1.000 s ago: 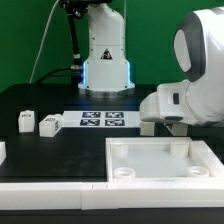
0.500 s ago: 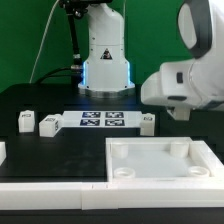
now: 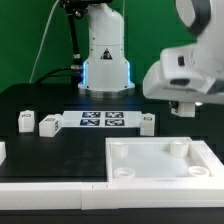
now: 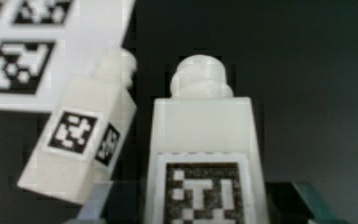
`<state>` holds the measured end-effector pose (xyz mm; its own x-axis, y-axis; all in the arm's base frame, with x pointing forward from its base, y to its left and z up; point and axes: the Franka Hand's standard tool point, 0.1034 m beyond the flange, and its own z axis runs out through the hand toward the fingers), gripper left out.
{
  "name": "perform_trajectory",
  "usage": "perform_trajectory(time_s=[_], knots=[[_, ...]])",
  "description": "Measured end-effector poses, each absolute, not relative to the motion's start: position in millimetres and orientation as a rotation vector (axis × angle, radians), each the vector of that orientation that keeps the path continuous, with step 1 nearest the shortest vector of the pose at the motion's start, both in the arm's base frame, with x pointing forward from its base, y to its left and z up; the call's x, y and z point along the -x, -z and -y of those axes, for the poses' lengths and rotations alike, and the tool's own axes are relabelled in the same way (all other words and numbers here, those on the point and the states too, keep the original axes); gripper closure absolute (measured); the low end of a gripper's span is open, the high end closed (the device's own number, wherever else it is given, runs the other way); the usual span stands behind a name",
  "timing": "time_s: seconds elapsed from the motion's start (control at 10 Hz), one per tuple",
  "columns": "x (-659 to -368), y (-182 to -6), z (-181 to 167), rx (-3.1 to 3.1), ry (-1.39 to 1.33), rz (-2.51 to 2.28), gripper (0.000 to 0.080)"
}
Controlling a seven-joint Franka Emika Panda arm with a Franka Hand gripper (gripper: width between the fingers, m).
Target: Assemble one leg
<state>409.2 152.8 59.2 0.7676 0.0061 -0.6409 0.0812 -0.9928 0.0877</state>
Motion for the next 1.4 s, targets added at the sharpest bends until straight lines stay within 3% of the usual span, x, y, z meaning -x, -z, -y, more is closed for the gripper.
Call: perform_trajectory(time_s=[0.4, 0.7, 1.0, 1.2, 1.4], knots=[[-412, -80.5, -136, -3.026, 0.529, -0.135, 0.0508], [-414, -79.5, -144, -3.132, 0.137, -0.15, 0.0508], [-453, -92.9, -135, -3.179, -0.33, -0.235, 0.0508], [-466, -101.0, -133, -3.171, -0.372, -0.266, 0.0508], [-463, -97.6, -134, -3.172, -0.375, -0.269, 0.0508]])
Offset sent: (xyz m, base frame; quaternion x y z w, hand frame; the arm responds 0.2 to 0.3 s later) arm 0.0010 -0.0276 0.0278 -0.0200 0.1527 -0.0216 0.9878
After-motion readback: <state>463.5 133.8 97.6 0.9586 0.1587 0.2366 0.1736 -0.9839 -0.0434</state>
